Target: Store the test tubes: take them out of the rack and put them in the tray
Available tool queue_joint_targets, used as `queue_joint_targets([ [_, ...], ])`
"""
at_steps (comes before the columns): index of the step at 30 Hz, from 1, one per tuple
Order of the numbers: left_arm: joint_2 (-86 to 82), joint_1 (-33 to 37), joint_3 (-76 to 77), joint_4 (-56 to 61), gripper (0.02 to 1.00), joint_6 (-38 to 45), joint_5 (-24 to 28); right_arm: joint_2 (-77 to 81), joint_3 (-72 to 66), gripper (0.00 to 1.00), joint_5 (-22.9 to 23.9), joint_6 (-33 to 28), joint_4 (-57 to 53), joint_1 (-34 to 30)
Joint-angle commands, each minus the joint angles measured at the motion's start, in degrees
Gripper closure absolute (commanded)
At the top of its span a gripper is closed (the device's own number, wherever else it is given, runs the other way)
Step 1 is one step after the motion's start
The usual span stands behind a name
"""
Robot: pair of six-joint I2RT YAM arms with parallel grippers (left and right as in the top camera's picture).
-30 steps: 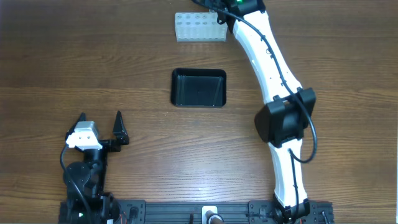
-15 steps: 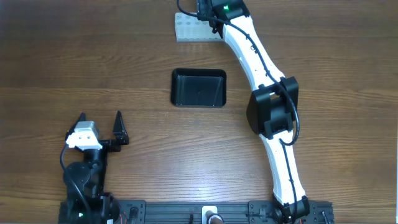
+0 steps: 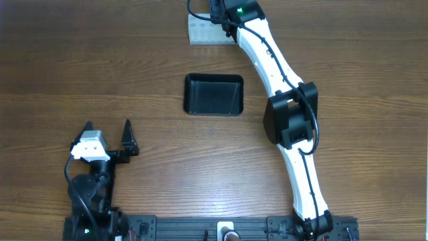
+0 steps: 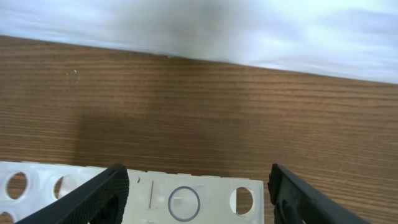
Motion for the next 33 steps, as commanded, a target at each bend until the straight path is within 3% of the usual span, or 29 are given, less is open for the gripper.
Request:
queue_joint_targets([
  [1, -0.37, 0.31, -0.26, -0.26, 0.023, 0.81, 0.0, 1.53, 0.2, 0.288, 0.74, -0.09, 0.28, 0.33],
  [12, -0.37, 0.31, -0.26, -0.26, 0.02, 0.81, 0.0, 1.55, 0.02, 0.36, 0.87, -0.07, 0.31, 0.09],
  [28, -0.37, 0.31, -0.26, -0.28, 0.02, 0.81, 0.0, 1.57, -1.07, 0.378, 1.84, -0.07, 0.35, -0.5],
  [33, -0.37, 0.31, -0.26, -0.26, 0.02, 0.81, 0.0, 1.57, -1.07, 0.496, 1.84, -0.07, 0.31, -0.57],
])
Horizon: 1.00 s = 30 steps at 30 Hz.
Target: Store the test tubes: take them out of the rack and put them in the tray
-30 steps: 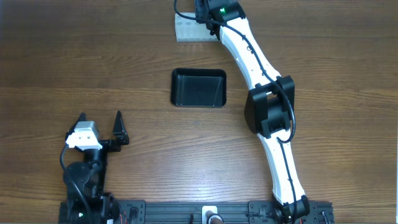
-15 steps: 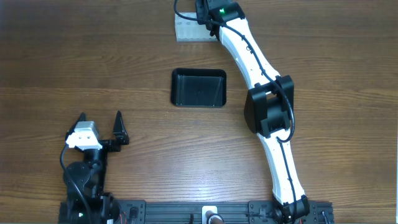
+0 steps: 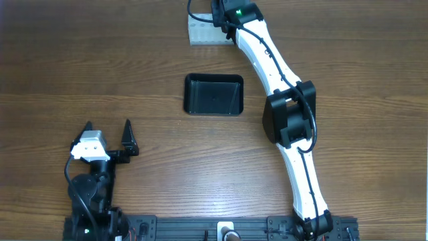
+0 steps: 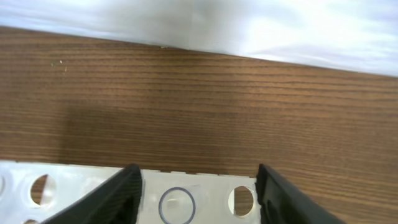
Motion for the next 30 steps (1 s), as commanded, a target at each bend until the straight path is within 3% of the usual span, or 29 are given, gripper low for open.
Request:
queue_joint_targets([
  [1, -0.37, 0.31, -0.26, -0.28, 0.02, 0.81, -0.02, 0.74, -0.63, 0.511, 0.92, 0.22, 0.11, -0.44],
  [16, -0.37, 0.31, -0.26, -0.26, 0.023, 0.81, -0.02, 0.74, -0.63, 0.822, 0.92, 0.68, -0.26, -0.48],
  [30, -0.37, 0.31, -0.26, -0.26, 0.025, 0.81, -0.02, 0.74, -0.63, 0.893, 0.92, 0.66, -0.22, -0.46],
])
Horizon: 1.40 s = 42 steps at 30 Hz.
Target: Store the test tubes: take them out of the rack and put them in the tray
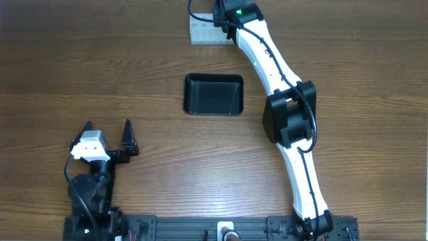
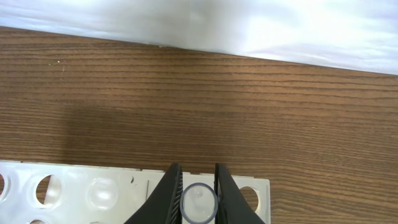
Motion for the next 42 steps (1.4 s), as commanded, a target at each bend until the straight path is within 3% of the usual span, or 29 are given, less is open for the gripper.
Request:
queue_joint_targets([
  [1, -0.37, 0.31, -0.26, -0.26, 0.02, 0.81, 0.0, 0.72, -0.63, 0.89, 0.79, 0.35, 0.07, -0.26],
  [42, -0.37, 0.31, -0.26, -0.26, 0.02, 0.81, 0.0, -15.85, 1.05, 0.884, 0.7, 1.99, -5.33, 2.54],
])
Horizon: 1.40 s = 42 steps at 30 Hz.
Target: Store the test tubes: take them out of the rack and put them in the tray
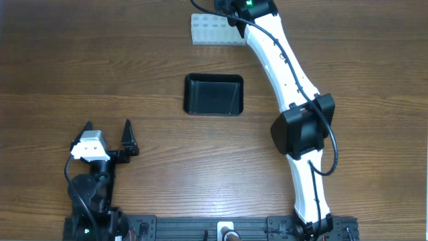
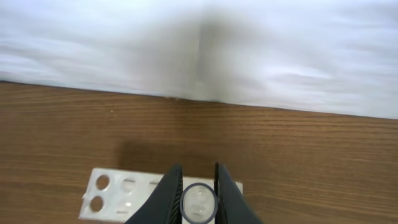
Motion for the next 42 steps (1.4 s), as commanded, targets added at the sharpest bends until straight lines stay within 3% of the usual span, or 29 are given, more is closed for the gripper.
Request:
queue_joint_targets([
  [1, -0.37, 0.31, -0.26, -0.26, 0.02, 0.81, -0.02, -4.76, 1.03, 0.884, 0.46, 2.99, -3.87, 1.2],
  [12, -0.37, 0.31, -0.26, -0.26, 0.023, 0.81, -0.02, -6.08, 1.01, 0.884, -4.76, 11.87, -22.38, 3.13],
  [22, -0.37, 0.31, -0.26, -0.26, 0.02, 0.81, -0.02, -5.84, 1.01, 0.923, -13.46, 17.62, -34.42, 3.56],
  [29, -0.37, 0.31, -0.26, -0.28, 0.02, 0.81, -0.02, -4.42, 0.85, 0.915, -13.84, 17.59, -40.11, 4.13],
  [42, -0.37, 0.31, -0.26, -0.26, 0.023, 0.81, -0.02, 2.38, 0.83, 0.899, -14.6, 17.59, -40.92, 5.16],
])
